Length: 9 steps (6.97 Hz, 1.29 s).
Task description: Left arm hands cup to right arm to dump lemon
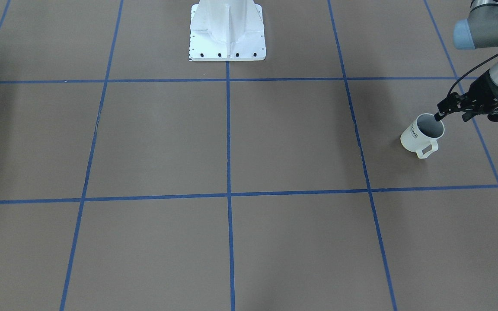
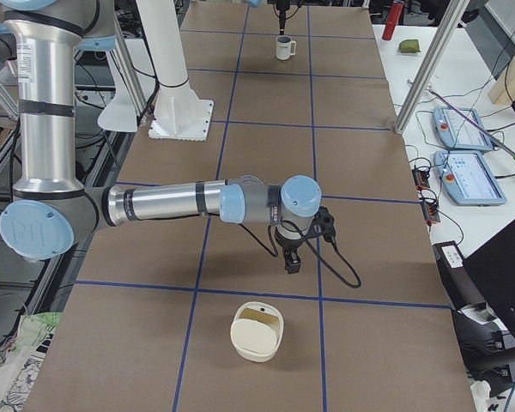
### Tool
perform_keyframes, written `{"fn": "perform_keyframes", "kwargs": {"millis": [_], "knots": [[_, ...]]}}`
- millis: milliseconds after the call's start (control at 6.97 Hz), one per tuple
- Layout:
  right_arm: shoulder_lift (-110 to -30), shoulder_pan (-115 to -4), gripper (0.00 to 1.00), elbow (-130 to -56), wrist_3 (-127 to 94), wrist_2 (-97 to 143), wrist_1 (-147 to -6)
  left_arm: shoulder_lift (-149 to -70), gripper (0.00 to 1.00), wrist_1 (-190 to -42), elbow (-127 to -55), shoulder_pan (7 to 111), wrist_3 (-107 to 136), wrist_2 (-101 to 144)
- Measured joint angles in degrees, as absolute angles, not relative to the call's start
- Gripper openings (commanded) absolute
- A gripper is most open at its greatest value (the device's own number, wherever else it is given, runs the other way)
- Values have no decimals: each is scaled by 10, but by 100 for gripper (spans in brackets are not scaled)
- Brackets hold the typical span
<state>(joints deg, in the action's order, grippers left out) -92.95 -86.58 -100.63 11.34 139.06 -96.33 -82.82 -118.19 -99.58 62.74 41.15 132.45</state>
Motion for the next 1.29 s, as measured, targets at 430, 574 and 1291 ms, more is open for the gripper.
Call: {"fn": "perform_keyframes", "kwargs": {"millis": [430, 574, 1291], "knots": [[-934, -866, 100, -1006, 113, 1399, -963, -848, 64, -1181, -978, 615, 412, 1320], [-935, -866, 100, -1006, 113, 1401, -963, -854, 40, -1182, -971, 614, 411, 1320], [-934, -862, 100, -1006, 113, 1418, -962, -887, 0, -1113, -989, 613, 434, 1370]]}}
